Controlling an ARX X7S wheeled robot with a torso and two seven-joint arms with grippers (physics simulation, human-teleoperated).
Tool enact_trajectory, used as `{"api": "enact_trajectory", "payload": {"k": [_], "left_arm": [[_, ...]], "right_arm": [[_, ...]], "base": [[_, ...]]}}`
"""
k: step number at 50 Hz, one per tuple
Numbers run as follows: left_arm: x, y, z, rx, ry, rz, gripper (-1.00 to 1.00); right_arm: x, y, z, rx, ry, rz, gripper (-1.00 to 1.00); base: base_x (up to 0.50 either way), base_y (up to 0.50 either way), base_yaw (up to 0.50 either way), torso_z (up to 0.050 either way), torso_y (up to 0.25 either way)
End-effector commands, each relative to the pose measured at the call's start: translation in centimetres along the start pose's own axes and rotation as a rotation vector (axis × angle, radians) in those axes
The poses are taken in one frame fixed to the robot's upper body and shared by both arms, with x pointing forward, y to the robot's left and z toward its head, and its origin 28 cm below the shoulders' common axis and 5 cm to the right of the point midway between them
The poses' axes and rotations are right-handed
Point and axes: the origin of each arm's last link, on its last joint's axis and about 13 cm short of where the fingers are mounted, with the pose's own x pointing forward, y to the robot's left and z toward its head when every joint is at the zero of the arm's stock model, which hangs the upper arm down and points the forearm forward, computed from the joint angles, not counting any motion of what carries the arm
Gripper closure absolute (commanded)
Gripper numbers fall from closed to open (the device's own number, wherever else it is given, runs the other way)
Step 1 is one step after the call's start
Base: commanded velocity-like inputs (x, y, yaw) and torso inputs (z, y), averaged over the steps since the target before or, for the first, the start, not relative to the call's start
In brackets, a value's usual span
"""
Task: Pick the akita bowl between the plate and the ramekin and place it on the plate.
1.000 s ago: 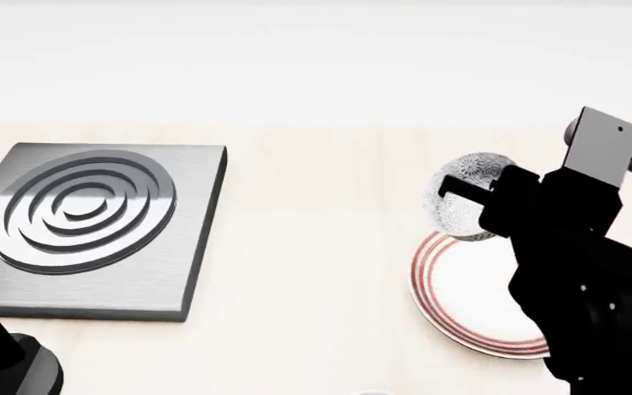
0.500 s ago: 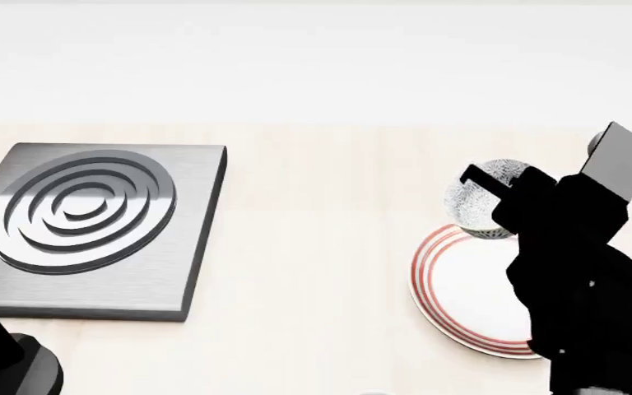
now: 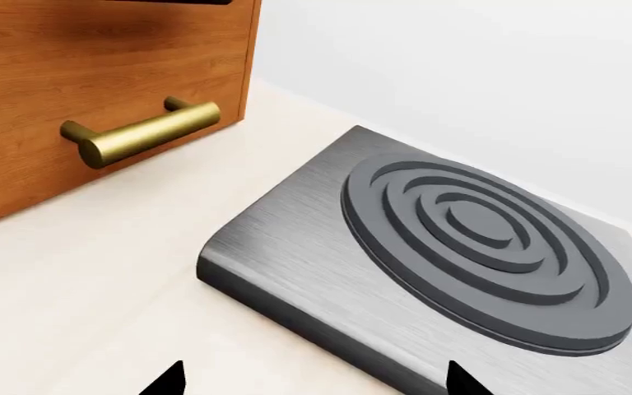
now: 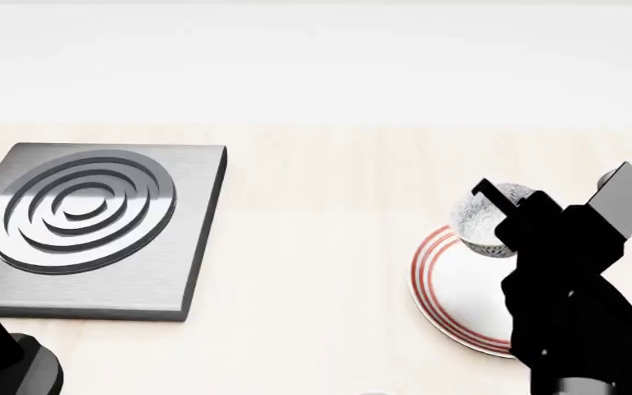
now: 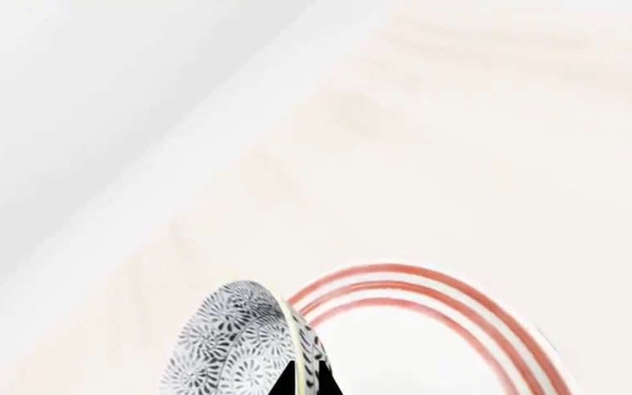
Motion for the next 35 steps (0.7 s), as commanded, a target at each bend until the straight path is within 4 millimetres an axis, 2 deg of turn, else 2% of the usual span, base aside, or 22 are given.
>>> {"api": "enact_trajectory", "payload": {"k": [1,35], "left_arm": [[-0.1,0.0,0.0,0.0,0.0,-0.001,-1.0],[0.0,0.0,0.0,-0.002,0.001,0.0,-1.0]], "right_arm": [[0.2,-0.1,-0.3,0.074,-0.006,0.022,1.0],[0.5,-1.8,-1.5,0.109,-0.006,0.019,1.0]], "base": [[0.0,0.0,0.0,0.0,0.0],[0.0,0.0,0.0,0.0,0.001]]}}
